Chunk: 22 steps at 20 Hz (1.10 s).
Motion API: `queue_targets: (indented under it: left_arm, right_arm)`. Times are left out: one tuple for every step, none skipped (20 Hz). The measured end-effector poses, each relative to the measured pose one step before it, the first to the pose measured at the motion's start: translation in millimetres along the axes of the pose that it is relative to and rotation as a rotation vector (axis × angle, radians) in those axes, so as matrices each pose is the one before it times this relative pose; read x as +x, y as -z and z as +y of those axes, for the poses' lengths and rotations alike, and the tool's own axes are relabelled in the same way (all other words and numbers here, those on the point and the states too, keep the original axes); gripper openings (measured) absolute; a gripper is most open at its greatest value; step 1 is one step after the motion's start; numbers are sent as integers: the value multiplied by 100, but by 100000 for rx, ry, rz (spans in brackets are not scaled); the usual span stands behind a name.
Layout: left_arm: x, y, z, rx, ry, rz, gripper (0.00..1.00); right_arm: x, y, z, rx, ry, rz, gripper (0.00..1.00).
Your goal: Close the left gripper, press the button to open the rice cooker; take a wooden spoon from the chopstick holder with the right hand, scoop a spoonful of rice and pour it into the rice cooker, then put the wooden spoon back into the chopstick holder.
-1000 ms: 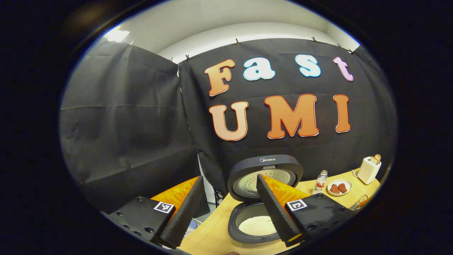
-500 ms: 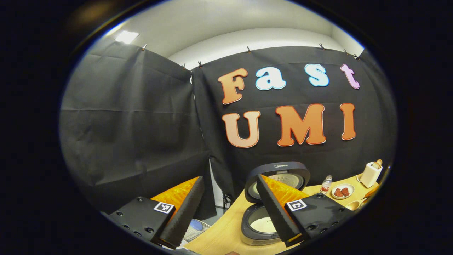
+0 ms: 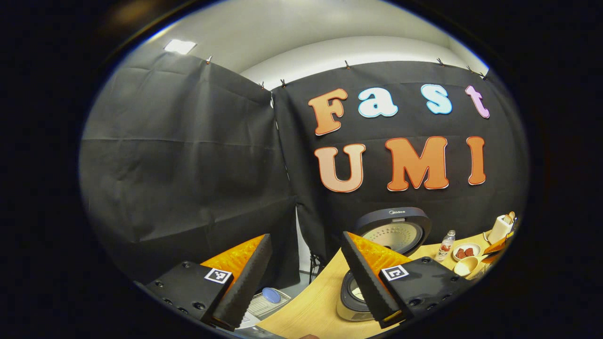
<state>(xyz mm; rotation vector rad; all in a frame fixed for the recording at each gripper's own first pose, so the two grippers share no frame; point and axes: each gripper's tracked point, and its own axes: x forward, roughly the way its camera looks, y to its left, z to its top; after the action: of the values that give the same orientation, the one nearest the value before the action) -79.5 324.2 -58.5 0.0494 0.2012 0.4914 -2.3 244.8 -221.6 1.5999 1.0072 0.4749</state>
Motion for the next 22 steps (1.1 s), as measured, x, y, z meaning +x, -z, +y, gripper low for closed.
queue_targets:
  left_arm:
    - [-92,220,224,-664,-347,118,95]
    - [154,193,318,-443,-445,166,95]
    - [65,62,335,-49,-619,130,95]
    - [99,91,325,66,-444,89,95]
    - [-22,85,262,220,-500,-104,95]
    - [132,-8,218,186,-289,-24,96]
    - [-21,134,180,187,-442,-21,96]
    - [76,163,363,43,-504,-71,96]
    - [70,38,178,-234,-390,8,96]
    - [68,97,276,-359,-350,39,96]
    - [-64,110,145,-305,-326,228,96]
    - [6,136,208,-69,-422,272,97]
    - [118,69,79,55,-603,33,97]
    - [89,119,93,59,-348,91,97]
    - [79,59,49,179,-413,91,97]
    - [64,157,79,161,-377,98,97]
    - [50,98,65,126,-413,401,97]
    - [19,311,149,-63,-340,396,98]
    - [57,157,44,-145,-122,281,98]
    - [-33,147,176,-133,-339,281,98]
    - [68,130,143,69,-319,250,98]
    - [184,234,200,146,-599,237,98]
  right_arm:
    - [698,267,387,-79,-231,682,12]
    - [822,249,306,63,-129,499,12]
    - [769,31,330,-272,-111,370,12]
    - [681,122,378,-220,-111,341,12]
    - [673,-28,333,-445,-105,442,12]
    - [615,84,391,-339,-200,440,12]
    - [608,221,330,-465,-327,570,12]
    - [657,-40,378,-258,-282,463,12]
    - [546,103,238,-504,-302,544,12]
    - [642,42,133,-240,-87,384,12]
    - [707,52,190,-300,-42,329,12]
    - [656,-13,84,-74,89,272,12]
    - [822,140,285,-359,213,359,12]
    - [670,-41,101,-577,546,-62,12]
    - [741,-45,191,-1406,632,-96,12]
    - [702,-2,163,-1397,585,-23,12]
    - [635,167,261,-1335,469,383,12]
    - [679,119,174,-1094,331,438,12]
    - [709,135,180,-1411,410,454,12]
    - [650,88,81,-1450,684,149,12]
    - [654,188,50,-2150,1011,209,12]
    - [576,24,-184,-2124,1740,-273,12]
